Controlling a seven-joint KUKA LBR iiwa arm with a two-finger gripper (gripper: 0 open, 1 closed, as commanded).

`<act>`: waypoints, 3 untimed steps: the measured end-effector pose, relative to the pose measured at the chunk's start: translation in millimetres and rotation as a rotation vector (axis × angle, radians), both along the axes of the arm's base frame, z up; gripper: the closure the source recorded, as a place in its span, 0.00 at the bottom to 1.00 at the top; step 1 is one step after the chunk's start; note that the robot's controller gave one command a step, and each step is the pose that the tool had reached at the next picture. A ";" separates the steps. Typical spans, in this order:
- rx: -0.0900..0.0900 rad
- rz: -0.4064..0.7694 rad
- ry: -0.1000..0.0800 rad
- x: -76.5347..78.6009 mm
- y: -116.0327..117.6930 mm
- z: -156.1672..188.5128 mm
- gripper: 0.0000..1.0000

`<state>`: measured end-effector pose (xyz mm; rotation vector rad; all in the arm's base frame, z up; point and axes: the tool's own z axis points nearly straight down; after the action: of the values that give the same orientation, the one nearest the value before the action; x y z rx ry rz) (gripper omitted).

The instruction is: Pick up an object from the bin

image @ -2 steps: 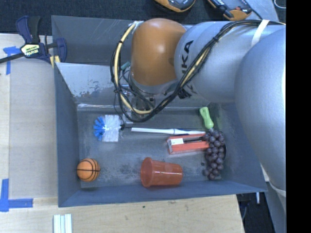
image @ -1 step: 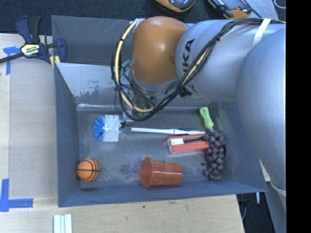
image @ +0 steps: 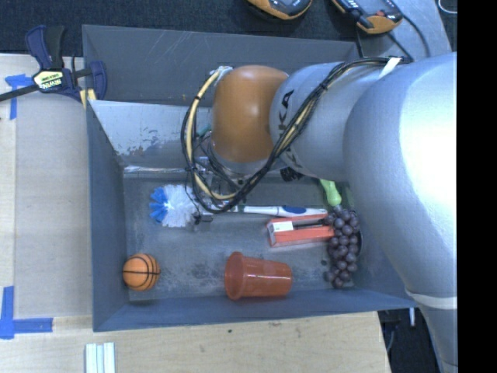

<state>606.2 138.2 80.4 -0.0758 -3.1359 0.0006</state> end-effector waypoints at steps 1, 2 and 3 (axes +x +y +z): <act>0.003 0.049 -0.015 10.0 3.4 -9.0 1.00; 0.003 0.048 -0.014 10.0 3.2 -9.0 1.00; 0.004 0.048 -0.014 10.0 3.2 -9.0 1.00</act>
Offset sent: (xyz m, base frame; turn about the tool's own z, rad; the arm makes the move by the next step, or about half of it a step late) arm 0.0000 0.0000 0.0000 0.0000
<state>616.2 141.5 71.5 -0.0011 -3.1511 -0.0053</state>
